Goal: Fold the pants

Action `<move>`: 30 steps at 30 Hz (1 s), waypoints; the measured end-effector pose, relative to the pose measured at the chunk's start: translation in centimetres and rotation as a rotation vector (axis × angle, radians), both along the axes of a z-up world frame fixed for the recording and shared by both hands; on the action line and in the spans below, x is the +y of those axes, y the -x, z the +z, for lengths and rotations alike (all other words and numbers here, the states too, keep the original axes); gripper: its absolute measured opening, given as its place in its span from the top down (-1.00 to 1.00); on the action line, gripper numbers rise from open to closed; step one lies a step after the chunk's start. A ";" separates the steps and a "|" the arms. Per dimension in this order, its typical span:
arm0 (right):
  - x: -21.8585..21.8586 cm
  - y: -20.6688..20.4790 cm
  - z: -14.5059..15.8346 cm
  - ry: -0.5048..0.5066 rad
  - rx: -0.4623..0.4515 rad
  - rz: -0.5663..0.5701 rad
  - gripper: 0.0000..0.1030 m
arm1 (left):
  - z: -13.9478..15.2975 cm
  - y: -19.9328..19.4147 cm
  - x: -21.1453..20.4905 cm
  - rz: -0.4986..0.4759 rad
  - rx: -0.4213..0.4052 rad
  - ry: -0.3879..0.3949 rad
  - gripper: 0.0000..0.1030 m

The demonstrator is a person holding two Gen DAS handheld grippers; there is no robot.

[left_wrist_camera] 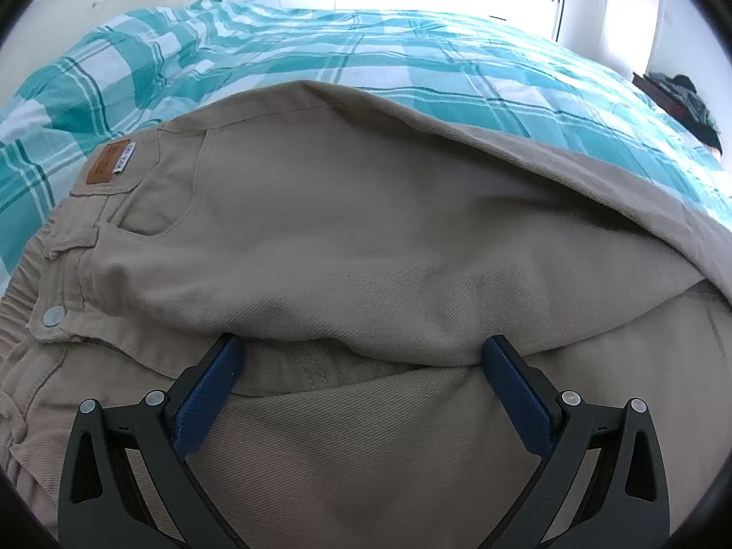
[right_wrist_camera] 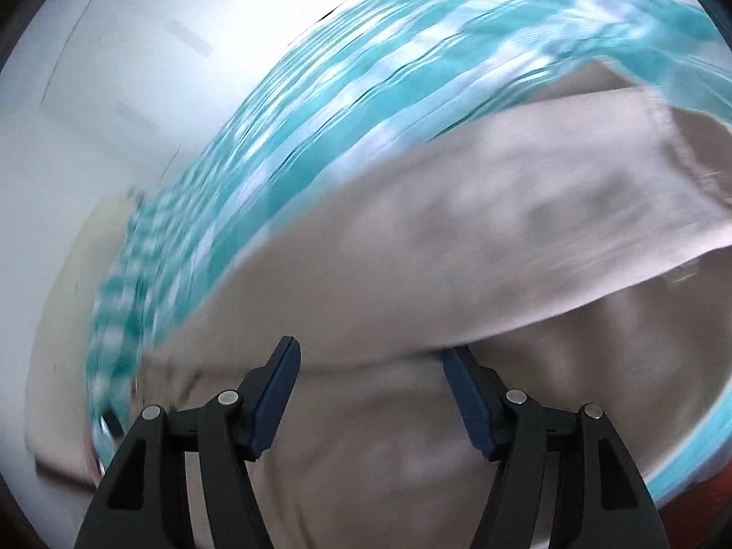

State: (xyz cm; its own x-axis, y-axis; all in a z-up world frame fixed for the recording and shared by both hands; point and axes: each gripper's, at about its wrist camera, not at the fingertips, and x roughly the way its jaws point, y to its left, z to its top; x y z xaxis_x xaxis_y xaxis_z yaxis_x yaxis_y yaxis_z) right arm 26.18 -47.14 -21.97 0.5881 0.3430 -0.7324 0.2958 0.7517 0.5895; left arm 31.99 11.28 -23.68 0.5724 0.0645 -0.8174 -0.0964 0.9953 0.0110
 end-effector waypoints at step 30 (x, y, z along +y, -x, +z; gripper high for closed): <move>1.9 6.9 24.8 0.161 -0.587 0.407 0.95 | 6.9 -9.1 6.1 0.094 0.180 0.807 0.94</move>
